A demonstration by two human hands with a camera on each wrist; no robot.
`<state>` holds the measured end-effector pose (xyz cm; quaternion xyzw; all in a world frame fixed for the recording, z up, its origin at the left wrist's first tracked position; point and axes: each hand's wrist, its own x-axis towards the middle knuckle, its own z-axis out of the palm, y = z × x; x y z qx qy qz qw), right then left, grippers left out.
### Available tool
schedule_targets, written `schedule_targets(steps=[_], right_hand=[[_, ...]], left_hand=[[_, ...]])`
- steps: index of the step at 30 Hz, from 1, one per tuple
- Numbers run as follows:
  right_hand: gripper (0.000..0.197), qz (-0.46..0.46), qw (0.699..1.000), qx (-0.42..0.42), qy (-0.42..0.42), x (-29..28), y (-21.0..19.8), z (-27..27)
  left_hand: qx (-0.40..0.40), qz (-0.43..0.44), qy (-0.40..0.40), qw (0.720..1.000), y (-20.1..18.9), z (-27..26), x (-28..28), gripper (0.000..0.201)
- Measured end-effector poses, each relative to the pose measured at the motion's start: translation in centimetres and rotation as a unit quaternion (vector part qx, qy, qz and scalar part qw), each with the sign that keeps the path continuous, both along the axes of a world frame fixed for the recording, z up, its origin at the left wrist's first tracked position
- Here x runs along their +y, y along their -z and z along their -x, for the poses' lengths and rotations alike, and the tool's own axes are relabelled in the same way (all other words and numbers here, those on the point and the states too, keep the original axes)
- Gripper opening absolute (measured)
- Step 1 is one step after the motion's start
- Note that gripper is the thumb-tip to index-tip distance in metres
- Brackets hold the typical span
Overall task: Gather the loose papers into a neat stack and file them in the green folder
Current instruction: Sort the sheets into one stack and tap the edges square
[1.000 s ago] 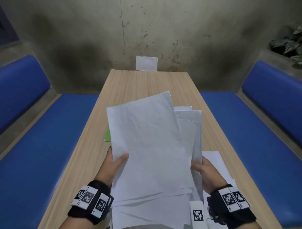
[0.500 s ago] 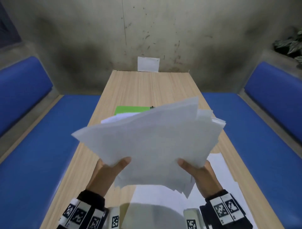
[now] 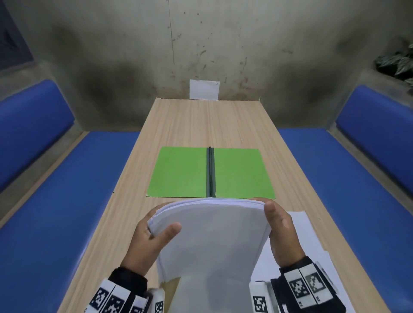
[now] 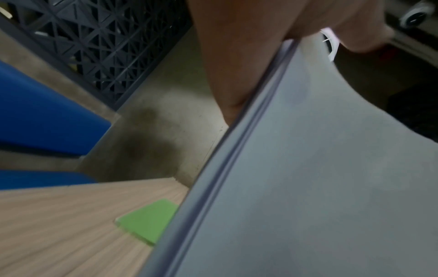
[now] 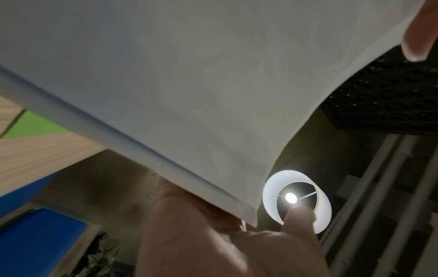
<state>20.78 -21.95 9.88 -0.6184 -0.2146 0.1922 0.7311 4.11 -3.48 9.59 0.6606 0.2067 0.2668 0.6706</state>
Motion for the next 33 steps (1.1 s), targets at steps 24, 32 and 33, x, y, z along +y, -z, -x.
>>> schedule_targets(steps=[24, 32, 33], right_hand=[[0.034, 0.143, 0.985, 0.073, -0.064, -0.6, 5.0, 1.1], [0.018, 0.112, 0.986, 0.111, -0.049, 0.5, 5.9, 0.9], [0.018, 0.116, 0.988, 0.097, -0.042, 0.4, 6.3, 0.5]], left_hand=[[0.181, 0.017, 0.007, 0.983, 6.7, 0.6, -0.8, 0.049], [0.19, 0.054, -0.068, 0.978, 6.0, -0.2, -0.3, 0.013], [0.194, 0.052, -0.085, 0.976, 5.7, 0.0, 0.1, 0.015]])
